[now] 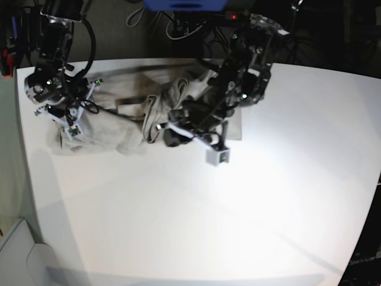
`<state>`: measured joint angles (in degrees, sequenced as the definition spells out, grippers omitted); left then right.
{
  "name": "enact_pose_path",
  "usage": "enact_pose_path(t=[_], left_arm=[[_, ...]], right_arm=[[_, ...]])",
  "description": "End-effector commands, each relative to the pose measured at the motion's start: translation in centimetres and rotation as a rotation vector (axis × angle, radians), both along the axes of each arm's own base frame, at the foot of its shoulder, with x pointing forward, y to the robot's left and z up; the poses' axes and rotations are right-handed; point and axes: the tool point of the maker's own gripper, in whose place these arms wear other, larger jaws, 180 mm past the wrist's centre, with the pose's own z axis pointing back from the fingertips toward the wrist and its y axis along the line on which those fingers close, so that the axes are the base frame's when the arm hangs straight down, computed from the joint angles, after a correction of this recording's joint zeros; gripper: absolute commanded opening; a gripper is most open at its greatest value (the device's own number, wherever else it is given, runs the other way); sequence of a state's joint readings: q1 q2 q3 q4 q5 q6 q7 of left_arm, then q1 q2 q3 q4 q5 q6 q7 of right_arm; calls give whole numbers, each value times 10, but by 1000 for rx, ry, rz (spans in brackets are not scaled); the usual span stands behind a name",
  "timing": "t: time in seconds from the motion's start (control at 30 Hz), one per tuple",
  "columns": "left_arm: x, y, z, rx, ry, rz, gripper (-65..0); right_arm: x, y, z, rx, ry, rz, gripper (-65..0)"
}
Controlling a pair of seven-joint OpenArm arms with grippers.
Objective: Layout the t-shirt on the table in an organized manner, then fold the t-shirt properly
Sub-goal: 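Lift the strip's end with the left gripper and fold it toward the right gripper, then release the folded end and press it flat with the left gripper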
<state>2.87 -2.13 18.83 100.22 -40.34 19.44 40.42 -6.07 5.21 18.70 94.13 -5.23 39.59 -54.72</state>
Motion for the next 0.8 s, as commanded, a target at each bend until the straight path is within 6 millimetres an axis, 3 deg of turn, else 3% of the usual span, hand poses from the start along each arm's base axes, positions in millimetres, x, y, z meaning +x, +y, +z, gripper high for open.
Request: enact_pose_path(t=[0.0,0.17,0.27,0.57,0.67,0.77], left_arm=[[3,5,10,-38,-8,22,-543],[-5,39,-8,3,43,26,-650],[-11,45,-13,0,71,12,-646],[-50,2,-54,67,329,-285,-649],[-64,-22,-52,89,341,-404,-649],[-68,-50,-37,111,263,-506,-648]], right_arm=[[-8,-6,-4,-32,41,2,-359],[-8,-6,-4,-32,41,2,-359],[-8,-6,-4,-30,41,2,-359],[-8,-6,-4,-30,41,2,-359],[-8,-6,-4,-31,41,0,-359],[-8,-5,-4,-29,41,0,-359]])
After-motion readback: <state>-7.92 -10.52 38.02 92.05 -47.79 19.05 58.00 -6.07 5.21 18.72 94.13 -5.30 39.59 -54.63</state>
